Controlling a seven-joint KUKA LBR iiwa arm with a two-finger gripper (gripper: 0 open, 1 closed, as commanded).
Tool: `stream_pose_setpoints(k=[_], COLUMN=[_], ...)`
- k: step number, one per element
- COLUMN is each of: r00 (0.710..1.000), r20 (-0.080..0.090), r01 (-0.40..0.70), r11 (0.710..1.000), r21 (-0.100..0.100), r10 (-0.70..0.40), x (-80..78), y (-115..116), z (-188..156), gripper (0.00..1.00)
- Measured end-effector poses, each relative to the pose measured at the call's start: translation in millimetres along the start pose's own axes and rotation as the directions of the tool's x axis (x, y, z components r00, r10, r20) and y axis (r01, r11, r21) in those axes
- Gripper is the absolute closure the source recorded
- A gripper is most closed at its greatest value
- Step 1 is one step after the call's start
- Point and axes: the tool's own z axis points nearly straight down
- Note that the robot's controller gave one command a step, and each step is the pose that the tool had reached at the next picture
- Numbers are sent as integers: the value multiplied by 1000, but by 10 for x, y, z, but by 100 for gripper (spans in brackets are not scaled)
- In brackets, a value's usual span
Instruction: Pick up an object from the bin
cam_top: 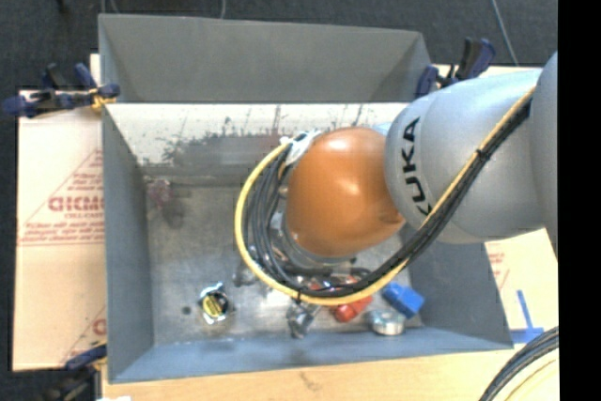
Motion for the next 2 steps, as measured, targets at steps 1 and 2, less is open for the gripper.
stream_pose_setpoints(k=[1, 2], r00=[991, 978], r20=[5, 10], r01=[137, 211], r11=[991, 978], r21=[4, 6], r10=[-137, -211], x=[134, 45], y=[-581, -922], z=[185, 540], gripper=[0, 0])
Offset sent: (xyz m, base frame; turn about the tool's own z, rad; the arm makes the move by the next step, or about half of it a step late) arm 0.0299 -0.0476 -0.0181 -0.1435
